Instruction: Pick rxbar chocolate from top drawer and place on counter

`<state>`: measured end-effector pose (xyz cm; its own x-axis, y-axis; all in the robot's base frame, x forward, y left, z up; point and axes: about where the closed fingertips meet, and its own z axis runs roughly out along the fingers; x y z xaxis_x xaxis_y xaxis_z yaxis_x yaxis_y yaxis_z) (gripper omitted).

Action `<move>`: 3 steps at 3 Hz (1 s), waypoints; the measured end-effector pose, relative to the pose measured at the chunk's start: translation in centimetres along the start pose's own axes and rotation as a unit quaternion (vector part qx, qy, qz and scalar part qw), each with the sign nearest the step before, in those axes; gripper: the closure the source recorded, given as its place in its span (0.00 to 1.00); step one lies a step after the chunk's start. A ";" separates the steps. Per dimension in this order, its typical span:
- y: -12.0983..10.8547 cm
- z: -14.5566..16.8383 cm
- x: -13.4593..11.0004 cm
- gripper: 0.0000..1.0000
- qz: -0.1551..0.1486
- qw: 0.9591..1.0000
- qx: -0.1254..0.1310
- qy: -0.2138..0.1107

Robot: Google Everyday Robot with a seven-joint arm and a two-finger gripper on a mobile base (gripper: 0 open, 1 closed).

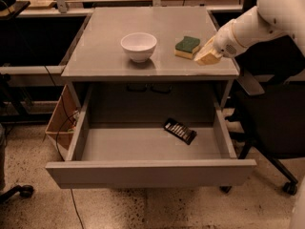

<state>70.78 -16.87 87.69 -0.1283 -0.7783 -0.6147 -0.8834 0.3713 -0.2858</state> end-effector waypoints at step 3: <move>9.6 -1.0 1.9 0.00 0.025 0.997 -0.063 -0.022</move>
Offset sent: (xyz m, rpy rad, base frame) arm -0.1071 -0.0008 0.0036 0.0901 0.0869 0.0551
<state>61.57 -15.34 84.52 -0.1553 -0.7362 -0.6587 -0.9264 0.3400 -0.1616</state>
